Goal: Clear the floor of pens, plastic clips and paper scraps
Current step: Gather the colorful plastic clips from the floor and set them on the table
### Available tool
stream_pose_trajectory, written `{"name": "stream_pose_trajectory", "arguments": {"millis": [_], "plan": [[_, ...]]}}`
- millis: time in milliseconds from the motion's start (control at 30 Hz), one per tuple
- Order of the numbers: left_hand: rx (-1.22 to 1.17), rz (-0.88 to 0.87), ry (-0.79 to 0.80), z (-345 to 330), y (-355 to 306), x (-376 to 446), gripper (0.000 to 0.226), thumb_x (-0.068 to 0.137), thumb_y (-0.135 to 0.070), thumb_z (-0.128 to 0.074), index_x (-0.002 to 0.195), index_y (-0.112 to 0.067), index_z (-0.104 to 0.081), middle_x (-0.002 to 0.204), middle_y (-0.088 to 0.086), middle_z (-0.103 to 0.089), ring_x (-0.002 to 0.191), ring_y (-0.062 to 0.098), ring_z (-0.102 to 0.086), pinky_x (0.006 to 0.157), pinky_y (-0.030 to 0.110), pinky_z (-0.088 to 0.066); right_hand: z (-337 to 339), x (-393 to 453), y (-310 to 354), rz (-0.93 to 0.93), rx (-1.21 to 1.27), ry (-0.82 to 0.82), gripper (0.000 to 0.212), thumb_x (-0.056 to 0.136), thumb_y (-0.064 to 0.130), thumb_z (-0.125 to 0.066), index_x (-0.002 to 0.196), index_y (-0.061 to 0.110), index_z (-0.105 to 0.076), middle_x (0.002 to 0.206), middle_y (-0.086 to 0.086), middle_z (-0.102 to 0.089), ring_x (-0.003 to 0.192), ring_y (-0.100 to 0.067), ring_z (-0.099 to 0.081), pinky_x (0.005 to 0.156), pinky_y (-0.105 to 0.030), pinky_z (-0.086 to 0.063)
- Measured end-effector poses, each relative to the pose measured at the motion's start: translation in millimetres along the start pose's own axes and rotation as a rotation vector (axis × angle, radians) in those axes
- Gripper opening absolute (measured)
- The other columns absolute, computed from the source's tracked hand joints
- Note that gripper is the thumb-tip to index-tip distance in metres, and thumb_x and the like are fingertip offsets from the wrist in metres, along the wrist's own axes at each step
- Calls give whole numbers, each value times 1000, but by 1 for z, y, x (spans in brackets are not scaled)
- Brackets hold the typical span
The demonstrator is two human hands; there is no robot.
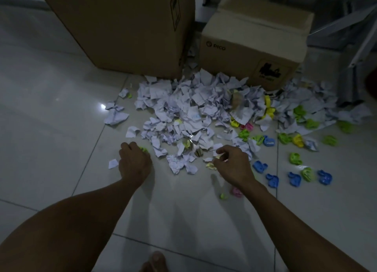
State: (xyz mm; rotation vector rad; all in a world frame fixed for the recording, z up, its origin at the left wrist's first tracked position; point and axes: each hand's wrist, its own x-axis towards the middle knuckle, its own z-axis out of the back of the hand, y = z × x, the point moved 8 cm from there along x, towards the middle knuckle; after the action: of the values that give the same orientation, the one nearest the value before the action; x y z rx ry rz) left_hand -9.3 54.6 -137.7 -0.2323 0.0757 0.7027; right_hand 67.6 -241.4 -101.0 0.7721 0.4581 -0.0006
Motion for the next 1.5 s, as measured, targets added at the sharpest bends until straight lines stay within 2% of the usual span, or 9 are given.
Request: {"name": "stream_pose_trajectory", "arguments": {"millis": [267, 400, 567, 700, 833, 967, 1133, 1267, 1500], "plan": [[-389, -22, -8, 46, -51, 6, 34, 93, -15, -52, 121, 3, -44, 105, 29, -60, 100, 43, -57, 78, 40, -41, 4, 1, -9, -55, 90, -63, 21, 79, 15, -69, 100, 11, -70, 84, -6, -69, 75, -17, -63, 68, -26, -48], [-345, -117, 361, 39, -102, 8, 20, 97, -13, -40, 91, -2, -56, 94, 22, -63, 93, 39, -61, 71, 33, -42, 22, -3, -34, -161, 146, -186, 8, 77, 14, -71, 83, 9, -73, 81, -7, -72, 77, -22, -68, 73, -34, -56], [-318, -218, 830, 2, -155, -38, 29, 85, -10, -53, 56, -6, -55, 51, 7, -53, 37, 11, -45, 41, 20, -35, 44, -21, -71, -287, 156, -314, 6, 73, 11, -68, 74, 15, -73, 76, -9, -72, 79, -29, -68, 74, -40, -57], [-147, -496, 657, -23, -183, -59, 34, 81, -22, -66, 53, -11, -49, 54, 7, -48, 52, 18, -48, 55, 28, -39, 45, -27, -89, -301, 95, -282, 15, 72, 10, -70, 85, 15, -73, 89, -9, -71, 87, -25, -66, 75, -29, -52], [-40, -641, 452, -35, -204, -75, 35, 85, -48, -62, 87, -14, -55, 90, 10, -63, 87, 27, -58, 68, 35, -43, 42, -34, -95, -298, 73, -270, 9, 76, 13, -70, 84, 17, -72, 94, -8, -70, 90, -23, -64, 72, -22, -43], [126, -664, 331, -52, -225, -89, 52, 82, -55, -61, 108, -11, -52, 108, 15, -60, 100, 34, -58, 79, 40, -47, 45, -41, -100, -300, 76, -272, 8, 77, 19, -70, 85, 17, -71, 87, -5, -68, 87, -23, -64, 72, -25, -45], [150, -675, 337, -58, -236, -93, 40, 90, -41, -58, 114, -9, -55, 119, 16, -56, 107, 35, -56, 83, 39, -44, 49, -44, -107, -298, 57, -273, 13, 72, 20, -68, 85, 22, -69, 95, -8, -67, 93, -27, -62, 80, -34, -52], [119, -639, 393, -54, -237, -91, 46, 88, -42, -62, 115, -6, -53, 121, 18, -53, 110, 37, -54, 84, 38, -43, 49, -37, -99, -251, -11, -254, 22, 71, 15, -67, 92, 19, -71, 94, -6, -68, 91, -24, -65, 74, -28, -50], [117, -757, 427, -59, -234, -107, 38, 86, -36, -63, 112, -9, -54, 116, 14, -60, 107, 34, -57, 82, 40, -46, 35, -9, -68, -63, -375, -245, 29, 82, 24, -65, 109, 17, -59, 112, -9, -56, 108, -30, -54, 75, -37, -46]]}}
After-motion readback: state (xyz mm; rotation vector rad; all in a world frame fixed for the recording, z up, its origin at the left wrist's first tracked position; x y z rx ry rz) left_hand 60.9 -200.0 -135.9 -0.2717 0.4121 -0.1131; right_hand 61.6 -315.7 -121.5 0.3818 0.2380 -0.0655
